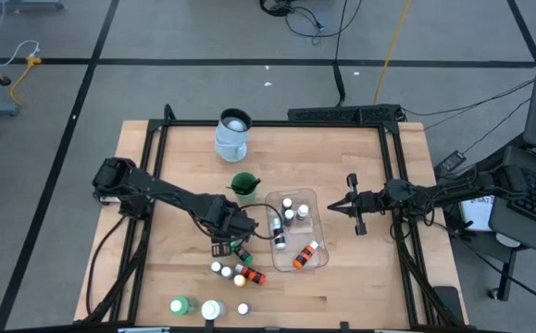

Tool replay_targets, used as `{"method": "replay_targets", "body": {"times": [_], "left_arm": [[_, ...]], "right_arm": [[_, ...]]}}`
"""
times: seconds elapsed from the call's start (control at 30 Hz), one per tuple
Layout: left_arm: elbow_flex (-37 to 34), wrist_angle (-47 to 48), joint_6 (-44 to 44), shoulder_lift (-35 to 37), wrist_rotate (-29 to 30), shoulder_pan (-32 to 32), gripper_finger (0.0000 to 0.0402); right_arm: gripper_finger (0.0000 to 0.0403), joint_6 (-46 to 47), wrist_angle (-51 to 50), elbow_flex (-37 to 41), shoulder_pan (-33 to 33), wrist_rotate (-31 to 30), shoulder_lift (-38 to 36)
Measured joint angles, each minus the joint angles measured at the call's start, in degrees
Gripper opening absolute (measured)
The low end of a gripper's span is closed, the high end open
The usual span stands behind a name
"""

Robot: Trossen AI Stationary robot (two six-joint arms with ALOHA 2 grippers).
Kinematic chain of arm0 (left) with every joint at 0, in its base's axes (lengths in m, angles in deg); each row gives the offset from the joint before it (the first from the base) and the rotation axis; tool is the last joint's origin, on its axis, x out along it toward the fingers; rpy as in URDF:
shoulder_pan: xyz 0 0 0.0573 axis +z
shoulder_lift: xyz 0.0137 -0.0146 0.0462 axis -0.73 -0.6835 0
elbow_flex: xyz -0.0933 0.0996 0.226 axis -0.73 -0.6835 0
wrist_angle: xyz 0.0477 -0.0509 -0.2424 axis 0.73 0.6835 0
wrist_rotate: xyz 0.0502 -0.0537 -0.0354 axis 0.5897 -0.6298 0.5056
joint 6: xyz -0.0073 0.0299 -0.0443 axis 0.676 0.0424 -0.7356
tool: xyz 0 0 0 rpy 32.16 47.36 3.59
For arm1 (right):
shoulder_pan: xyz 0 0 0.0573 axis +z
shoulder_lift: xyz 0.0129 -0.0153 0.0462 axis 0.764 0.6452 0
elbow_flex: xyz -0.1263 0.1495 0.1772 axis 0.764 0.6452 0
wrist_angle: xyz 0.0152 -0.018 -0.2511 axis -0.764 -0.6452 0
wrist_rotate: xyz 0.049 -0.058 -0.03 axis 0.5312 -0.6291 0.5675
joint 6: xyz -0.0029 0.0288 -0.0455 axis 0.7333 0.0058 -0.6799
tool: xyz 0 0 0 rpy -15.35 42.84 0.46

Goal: Pick & Place Paint Supplies
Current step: Put the small green paint bottle into the transparent bin

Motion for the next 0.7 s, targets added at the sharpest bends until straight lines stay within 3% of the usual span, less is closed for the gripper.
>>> {"method": "replay_targets", "body": {"times": [0.07, 0.33, 0.53, 0.7], "left_arm": [[0.1, 0.2, 0.6, 0.0, -0.9, 0.0, 0.0113], [5.8, 3.6, 4.0, -0.1, -2.3, -0.2, 0.0112], [19.1, 6.2, 6.8, -0.1, -2.1, -0.4, 0.0112], [32.3, 5.2, 6.0, -1.2, 2.7, 0.5, 0.0112]], "right_arm": [[0.0004, 0.0, 0.0, 0.0, 0.0, 0.0, 0.0], [0.0004, 0.0, 0.0, 0.0, 0.0, 0.0, 0.0], [0.0004, -0.2, 0.0, 0.0, 0.0, 0.0, 0.0], [0.0004, -0.4, 0.0, 0.0, 0.0, 0.0, 0.0]]}}
